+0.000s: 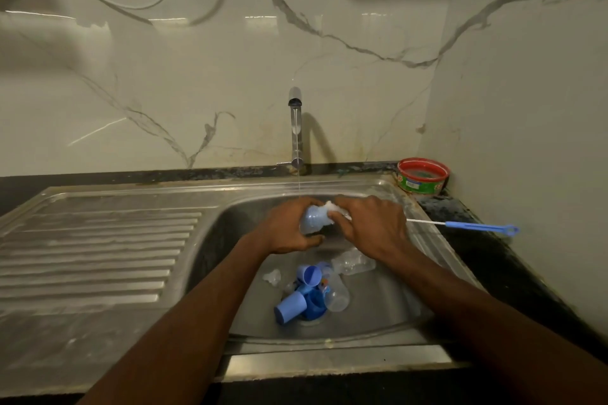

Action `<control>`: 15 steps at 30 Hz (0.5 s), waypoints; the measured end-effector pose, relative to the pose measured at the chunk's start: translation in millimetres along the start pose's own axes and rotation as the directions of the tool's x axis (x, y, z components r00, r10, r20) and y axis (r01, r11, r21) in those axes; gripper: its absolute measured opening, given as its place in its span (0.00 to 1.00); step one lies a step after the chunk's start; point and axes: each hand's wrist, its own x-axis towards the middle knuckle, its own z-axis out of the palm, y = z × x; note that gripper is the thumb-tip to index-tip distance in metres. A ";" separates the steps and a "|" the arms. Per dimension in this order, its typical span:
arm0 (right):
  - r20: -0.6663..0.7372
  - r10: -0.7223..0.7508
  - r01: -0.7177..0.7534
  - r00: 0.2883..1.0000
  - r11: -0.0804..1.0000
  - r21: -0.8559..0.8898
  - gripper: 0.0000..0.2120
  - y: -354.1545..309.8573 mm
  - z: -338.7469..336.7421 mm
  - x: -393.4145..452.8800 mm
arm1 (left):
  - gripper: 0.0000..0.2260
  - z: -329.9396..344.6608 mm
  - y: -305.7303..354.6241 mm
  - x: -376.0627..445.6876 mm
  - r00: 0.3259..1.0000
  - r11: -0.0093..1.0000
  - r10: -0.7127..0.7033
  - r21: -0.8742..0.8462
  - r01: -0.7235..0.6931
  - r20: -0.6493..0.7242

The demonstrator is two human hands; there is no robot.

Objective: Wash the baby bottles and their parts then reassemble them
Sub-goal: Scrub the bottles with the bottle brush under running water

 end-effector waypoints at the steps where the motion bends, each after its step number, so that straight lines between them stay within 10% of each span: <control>1: 0.027 0.038 -0.038 0.999 0.999 -0.025 0.17 1.3 2.7 0.1 | 0.32 0.9 0.9 2.3 0.998 1.000 0.010 0.011 -0.011 0.059; 9: 0.199 -0.084 0.084 0.976 0.996 0.007 0.20 -1.6 12.3 2.6 | 0.32 -11.2 -10.6 0.5 0.992 0.974 0.125 0.191 -0.121 -0.010; 15: 0.009 -0.064 0.064 0.998 0.997 -0.032 0.18 2.2 3.0 -1.3 | 0.35 -0.2 2.3 1.8 0.998 0.995 0.049 -0.090 -0.053 -0.043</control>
